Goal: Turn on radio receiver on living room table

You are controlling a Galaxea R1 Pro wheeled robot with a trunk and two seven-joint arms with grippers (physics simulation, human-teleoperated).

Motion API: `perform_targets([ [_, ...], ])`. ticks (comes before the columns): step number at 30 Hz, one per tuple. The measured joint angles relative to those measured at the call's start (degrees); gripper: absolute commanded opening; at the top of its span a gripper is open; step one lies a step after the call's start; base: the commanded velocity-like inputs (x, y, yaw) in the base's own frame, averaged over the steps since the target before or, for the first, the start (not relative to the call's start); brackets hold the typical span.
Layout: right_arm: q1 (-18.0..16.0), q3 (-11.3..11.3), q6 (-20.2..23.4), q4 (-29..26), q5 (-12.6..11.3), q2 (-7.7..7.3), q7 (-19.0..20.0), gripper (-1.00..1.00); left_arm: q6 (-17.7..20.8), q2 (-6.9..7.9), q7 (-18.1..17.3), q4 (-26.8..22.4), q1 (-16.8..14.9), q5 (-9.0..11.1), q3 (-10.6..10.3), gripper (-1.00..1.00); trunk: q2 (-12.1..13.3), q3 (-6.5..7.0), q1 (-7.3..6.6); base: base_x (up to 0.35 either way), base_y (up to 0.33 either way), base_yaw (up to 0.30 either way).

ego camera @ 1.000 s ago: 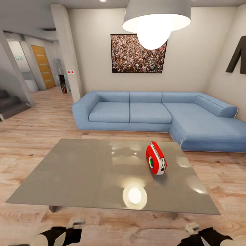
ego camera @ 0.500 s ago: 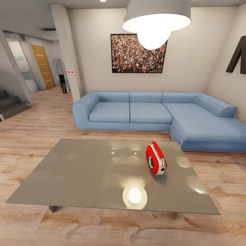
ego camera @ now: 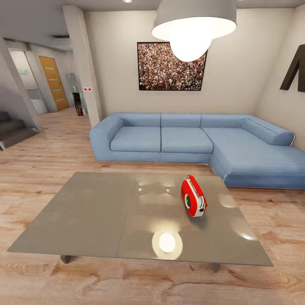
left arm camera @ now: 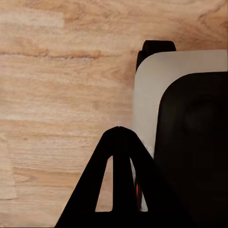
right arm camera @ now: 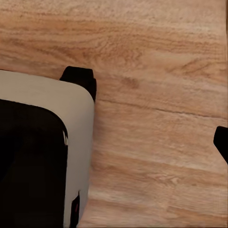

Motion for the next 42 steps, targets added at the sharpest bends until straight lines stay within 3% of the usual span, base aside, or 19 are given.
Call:
perform_targets([
  [11, 1.90, 0.02, 2.11, 0.06, -1.93, -1.08, -4.49, 1.00, 0.43, 0.37, 0.31, 0.02, 4.37, 0.04, 0.00, -1.00, 0.00, 0.00, 0.00, 0.000, 0.000, 0.000],
  [12, 1.95, 0.04, 5.05, 0.01, -2.00, -0.91, -5.48, 1.00, 0.57, 0.51, 0.41, 0.02, 4.62, 0.05, 0.00, -1.00, 0.00, 0.00, 0.00, 0.000, 0.000, 0.000],
  [14, 1.96, 0.02, 6.16, -0.01, -2.03, -0.74, -6.28, 1.00, 0.60, 0.48, 0.47, 0.01, 4.68, 0.05, 0.01, -1.00, 0.00, 0.00, 0.00, 0.000, 0.000, 0.000],
  [27, 2.05, 0.19, 6.80, -0.22, -1.91, 2.69, -7.69, 1.00, 0.64, -1.35, 0.46, -0.09, 4.74, -0.08, -0.03, -1.00, 0.00, 0.00, 0.00, 0.000, 0.000, 0.000],
  [29, 2.05, 0.18, 5.33, -0.61, -2.00, 4.62, -7.64, 1.00, 0.64, -2.62, 0.46, -0.15, 4.74, -0.13, 0.00, -1.00, 0.00, 0.00, 0.00, 0.000, 0.000, 0.000],
  [39, 2.06, 0.15, -7.95, -0.89, -1.96, 14.88, -7.61, 1.00, 0.56, -4.67, 0.39, -0.31, 4.74, -0.18, 0.02, -1.00, 0.00, 0.00, 0.00, 0.000, 0.000, 0.000],
  [42, 2.05, 0.12, -10.58, -0.90, -1.93, 16.20, -7.61, 1.00, 0.55, -4.84, 0.38, -0.27, 4.75, -0.14, 0.07, -1.00, 0.00, 0.00, 0.00, 0.000, 0.000, 0.000],
])
